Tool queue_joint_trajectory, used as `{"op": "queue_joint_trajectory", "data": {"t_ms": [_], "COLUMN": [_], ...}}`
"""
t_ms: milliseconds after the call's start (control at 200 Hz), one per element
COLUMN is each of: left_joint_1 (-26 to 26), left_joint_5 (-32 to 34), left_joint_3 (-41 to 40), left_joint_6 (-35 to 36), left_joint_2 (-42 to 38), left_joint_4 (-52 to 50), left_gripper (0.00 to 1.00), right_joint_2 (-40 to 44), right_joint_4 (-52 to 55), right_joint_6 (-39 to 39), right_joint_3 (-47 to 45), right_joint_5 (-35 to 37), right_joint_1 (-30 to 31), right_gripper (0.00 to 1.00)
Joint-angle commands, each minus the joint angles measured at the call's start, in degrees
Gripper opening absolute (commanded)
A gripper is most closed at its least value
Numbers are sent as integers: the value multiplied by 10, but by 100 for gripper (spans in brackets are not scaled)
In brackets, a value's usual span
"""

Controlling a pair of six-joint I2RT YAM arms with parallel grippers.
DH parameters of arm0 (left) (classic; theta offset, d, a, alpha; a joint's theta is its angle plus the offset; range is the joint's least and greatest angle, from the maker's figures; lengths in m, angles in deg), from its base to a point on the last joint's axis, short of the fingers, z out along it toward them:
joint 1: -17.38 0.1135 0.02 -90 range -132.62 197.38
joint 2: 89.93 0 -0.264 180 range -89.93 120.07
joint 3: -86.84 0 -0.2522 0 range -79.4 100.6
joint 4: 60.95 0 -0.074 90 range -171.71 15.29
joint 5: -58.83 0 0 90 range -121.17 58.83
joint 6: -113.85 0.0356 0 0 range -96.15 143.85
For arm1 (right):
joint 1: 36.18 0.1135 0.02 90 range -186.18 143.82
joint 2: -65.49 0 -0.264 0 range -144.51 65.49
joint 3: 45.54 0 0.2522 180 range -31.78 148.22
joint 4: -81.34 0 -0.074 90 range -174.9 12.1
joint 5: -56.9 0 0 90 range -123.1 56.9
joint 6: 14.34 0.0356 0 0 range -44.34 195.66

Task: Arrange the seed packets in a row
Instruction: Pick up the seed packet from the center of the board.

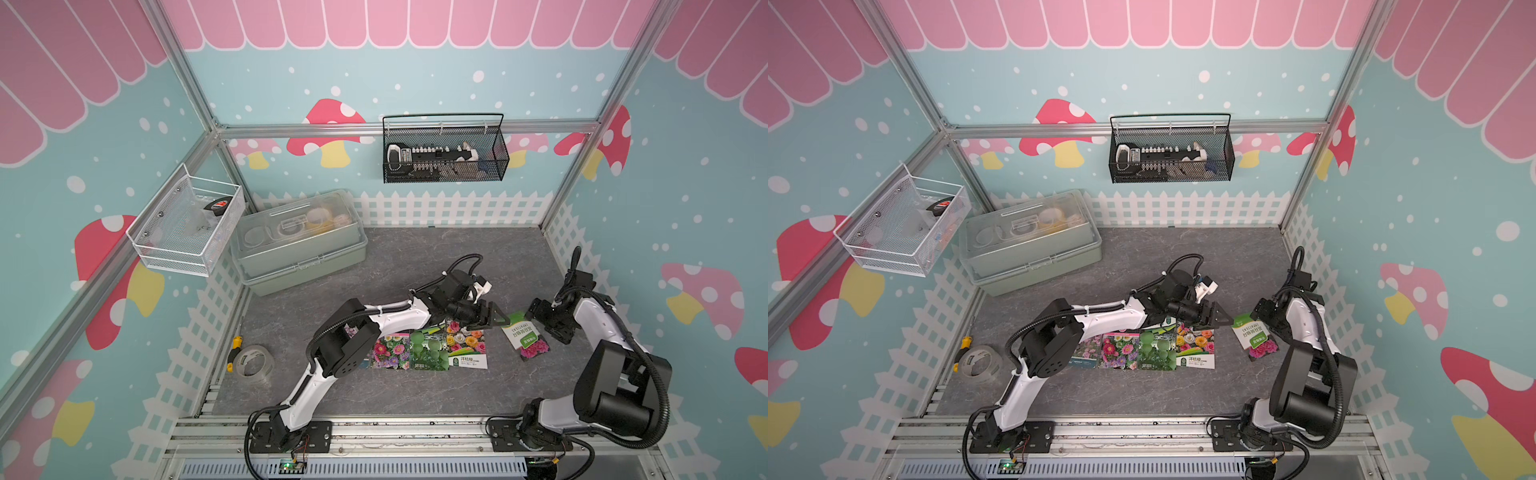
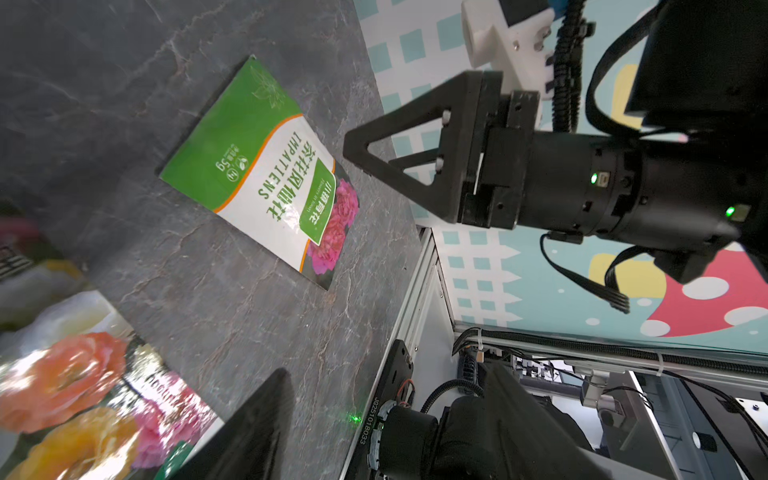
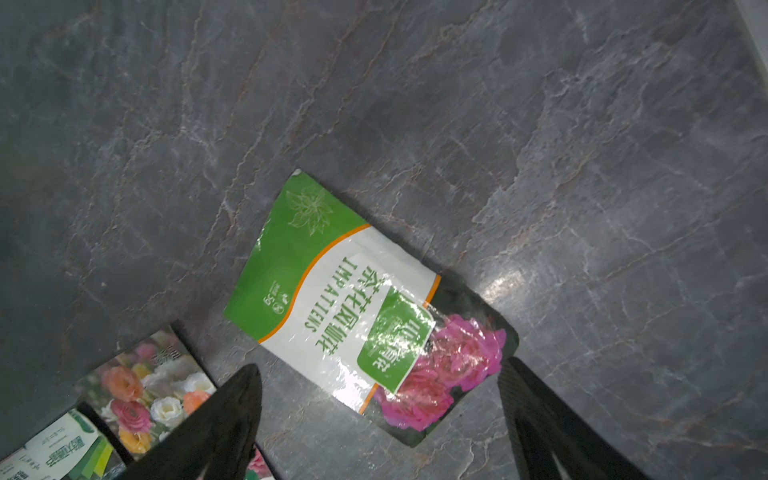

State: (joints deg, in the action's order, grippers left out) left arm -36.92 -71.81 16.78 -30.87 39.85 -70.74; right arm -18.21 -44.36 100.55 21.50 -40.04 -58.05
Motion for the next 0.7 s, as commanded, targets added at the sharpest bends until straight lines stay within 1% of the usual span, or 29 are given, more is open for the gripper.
{"op": "queue_joint_trajectory", "data": {"t_ms": [0,175,240,375,420,505,590,695], "left_joint_1": [-11,-19,-22,-26,-29,-32,-32,-32], "left_joint_5": [-7,-11,-6,1,5,14,21,25], "left_joint_3": [44,110,139,160,171,182,174,172], "left_joint_6": [-9,-21,-17,-17,-9,7,12,15], "left_joint_2": [34,83,100,118,123,128,124,126], "left_joint_4": [-44,-60,-89,-113,-134,-167,-175,-183], "left_gripper": [73,73,73,73,72,73,73,73], "right_joint_2": [-28,-58,-61,-65,-62,-46,-17,34], "right_joint_4": [-29,-50,-60,-61,-62,-74,-83,-72], "right_joint_6": [-14,-8,-5,0,5,19,33,39], "right_joint_3": [1,-2,-14,-24,-33,-65,-107,-131], "right_joint_5": [-10,-28,-28,-54,-67,-96,-128,-135], "right_joint_1": [-2,-2,-2,-2,-2,-2,-2,-2], "right_gripper": [88,88,88,88,87,87,87,87]}}
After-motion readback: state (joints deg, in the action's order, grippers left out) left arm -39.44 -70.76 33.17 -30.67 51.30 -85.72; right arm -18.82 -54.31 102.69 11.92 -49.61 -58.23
